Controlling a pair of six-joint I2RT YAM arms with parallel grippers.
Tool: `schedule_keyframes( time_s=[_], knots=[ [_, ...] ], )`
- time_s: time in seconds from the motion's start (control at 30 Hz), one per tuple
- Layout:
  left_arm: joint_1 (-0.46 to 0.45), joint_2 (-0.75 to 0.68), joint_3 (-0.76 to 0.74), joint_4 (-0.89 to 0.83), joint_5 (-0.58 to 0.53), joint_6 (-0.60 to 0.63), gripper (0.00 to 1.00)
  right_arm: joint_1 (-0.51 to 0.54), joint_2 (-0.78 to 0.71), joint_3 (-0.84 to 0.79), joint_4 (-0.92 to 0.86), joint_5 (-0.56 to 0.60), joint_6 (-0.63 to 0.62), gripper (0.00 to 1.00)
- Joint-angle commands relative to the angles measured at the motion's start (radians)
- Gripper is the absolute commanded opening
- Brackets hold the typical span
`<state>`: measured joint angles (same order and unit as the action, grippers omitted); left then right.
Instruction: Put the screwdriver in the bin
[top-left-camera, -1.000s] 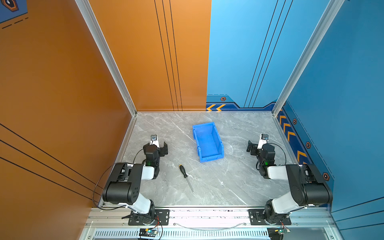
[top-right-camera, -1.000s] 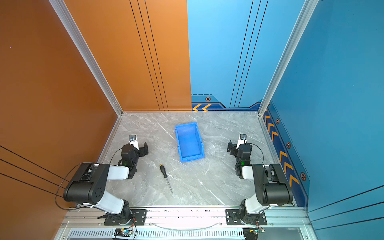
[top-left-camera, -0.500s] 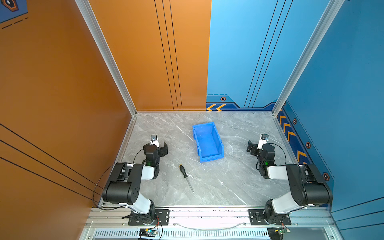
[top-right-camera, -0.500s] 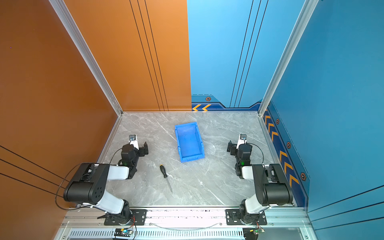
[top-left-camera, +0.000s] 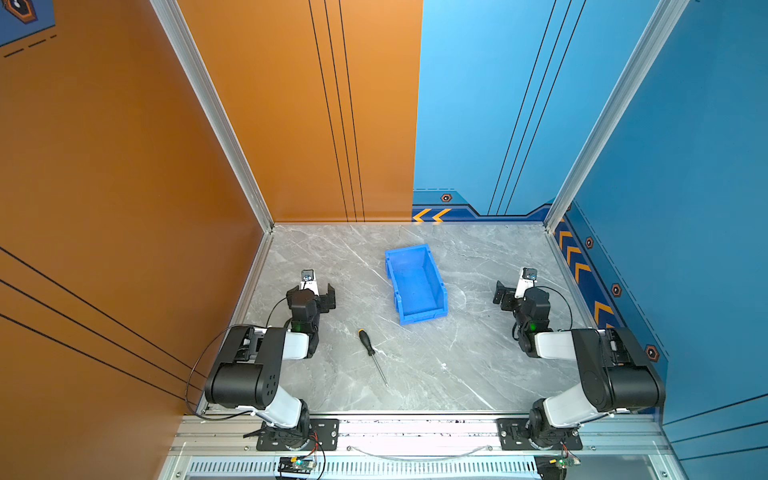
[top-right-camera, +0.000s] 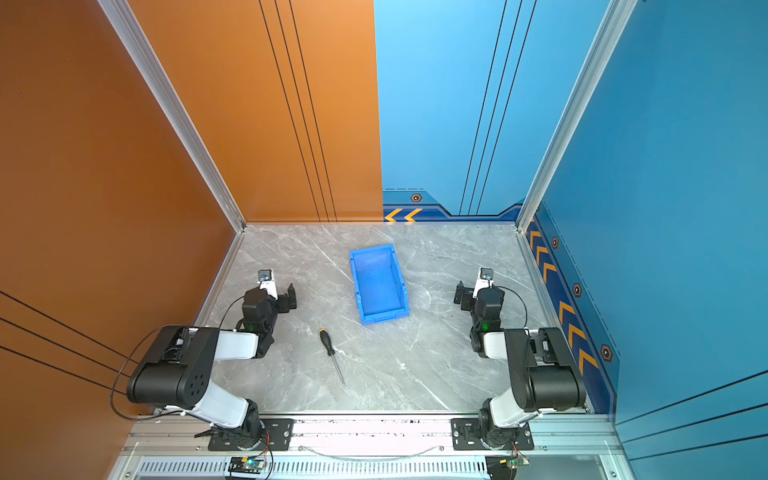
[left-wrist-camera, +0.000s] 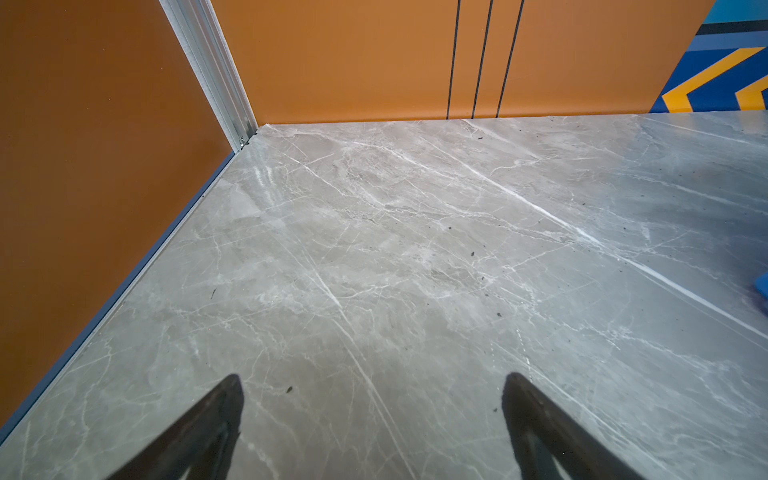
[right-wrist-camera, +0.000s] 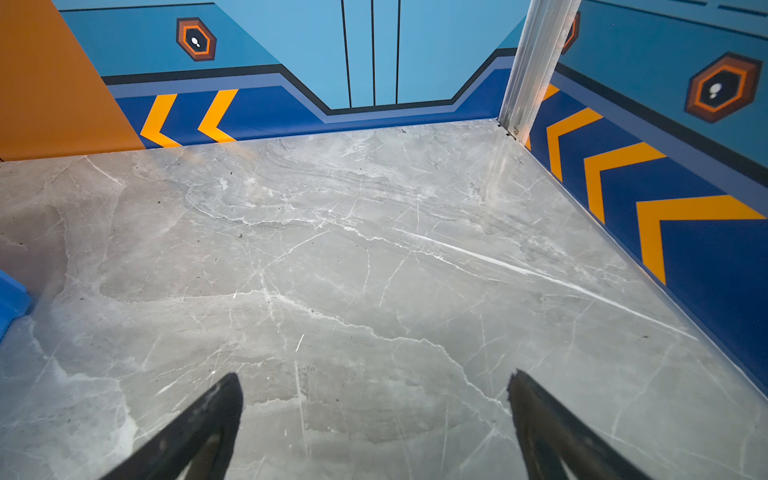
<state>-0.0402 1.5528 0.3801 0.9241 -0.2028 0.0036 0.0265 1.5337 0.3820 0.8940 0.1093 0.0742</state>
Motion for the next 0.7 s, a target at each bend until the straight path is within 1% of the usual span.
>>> schedule_keyframes(
  time_s=[0.0,0.07,0.13,0.23,0.3,0.37,0.43,0.57,0.63,0.67],
  knots=[
    [0.000,0.009,-0.001,-0.001,0.019,0.004,0.98,0.006,0.013,-0.009,0.016,0.025,-0.014,1.00],
    [-0.001,-0.003,0.002,-0.011,0.000,0.001,0.98,0.007,-0.007,0.006,-0.023,0.060,-0.002,1.00],
    [0.001,-0.034,0.006,-0.044,-0.017,-0.009,0.98,0.007,-0.050,0.050,-0.137,0.100,0.012,1.00],
    [0.005,-0.081,0.005,-0.086,-0.021,-0.015,0.98,0.007,-0.077,0.133,-0.325,0.076,0.004,1.00],
    [0.009,-0.115,0.009,-0.129,-0.028,-0.022,0.98,0.011,-0.090,0.146,-0.361,0.048,-0.006,1.00],
    [0.010,-0.155,0.017,-0.187,-0.028,-0.026,0.98,0.028,-0.115,0.145,-0.376,0.075,-0.007,1.00],
    [0.014,-0.205,0.010,-0.232,-0.017,-0.035,0.98,0.055,-0.149,0.168,-0.442,0.125,-0.011,1.00],
    [0.011,-0.318,0.026,-0.363,0.016,-0.048,0.98,0.111,-0.209,0.238,-0.620,0.200,0.004,1.00],
    [0.011,-0.364,0.063,-0.477,0.040,-0.083,0.98,0.148,-0.247,0.263,-0.690,0.228,0.028,1.00],
    [0.010,-0.381,0.087,-0.542,0.035,-0.111,0.98,0.168,-0.262,0.275,-0.723,0.249,0.039,1.00]
  ],
)
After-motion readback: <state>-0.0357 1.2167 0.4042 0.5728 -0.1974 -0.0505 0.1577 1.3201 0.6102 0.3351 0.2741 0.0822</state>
